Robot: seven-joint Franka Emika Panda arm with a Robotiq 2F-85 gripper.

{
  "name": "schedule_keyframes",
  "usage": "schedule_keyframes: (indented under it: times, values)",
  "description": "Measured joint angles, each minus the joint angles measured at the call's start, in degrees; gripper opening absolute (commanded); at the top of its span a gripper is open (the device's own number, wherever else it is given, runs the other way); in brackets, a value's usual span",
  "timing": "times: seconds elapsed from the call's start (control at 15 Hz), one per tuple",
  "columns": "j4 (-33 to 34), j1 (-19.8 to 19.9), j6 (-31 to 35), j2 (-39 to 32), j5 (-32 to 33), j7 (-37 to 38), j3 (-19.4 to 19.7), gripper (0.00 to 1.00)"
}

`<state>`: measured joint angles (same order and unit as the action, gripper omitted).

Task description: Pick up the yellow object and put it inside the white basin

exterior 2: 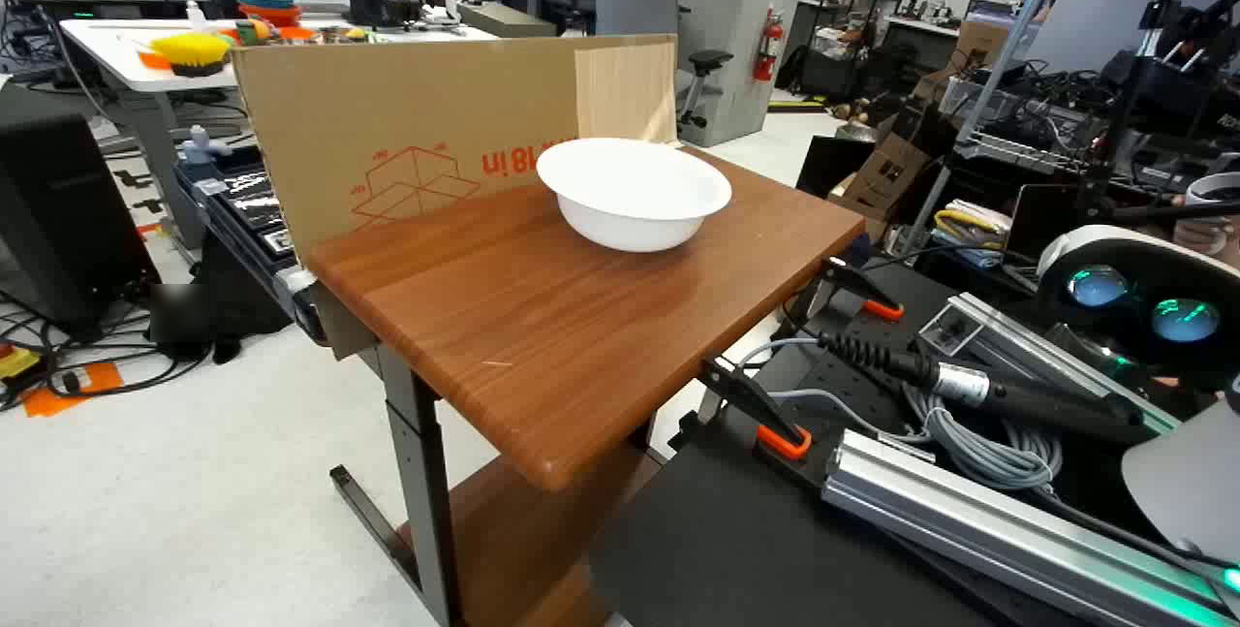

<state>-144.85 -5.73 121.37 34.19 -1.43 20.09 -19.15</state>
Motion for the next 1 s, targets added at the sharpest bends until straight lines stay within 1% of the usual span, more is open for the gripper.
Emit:
schedule_keyframes:
  times: [0.6,0.8,0.93,1.0]
  values:
    - [-0.01,-0.01,-0.06,-0.01,0.26,-0.11,0.00,1.00]
    - [0.39,-0.02,-0.80,-0.54,2.80,-4.61,0.73,1.00]
    - [1.40,0.08,-0.86,-1.89,4.68,-8.92,3.03,1.00]
    - [2.29,0.24,-0.81,-3.02,5.44,-11.36,4.85,1.00]
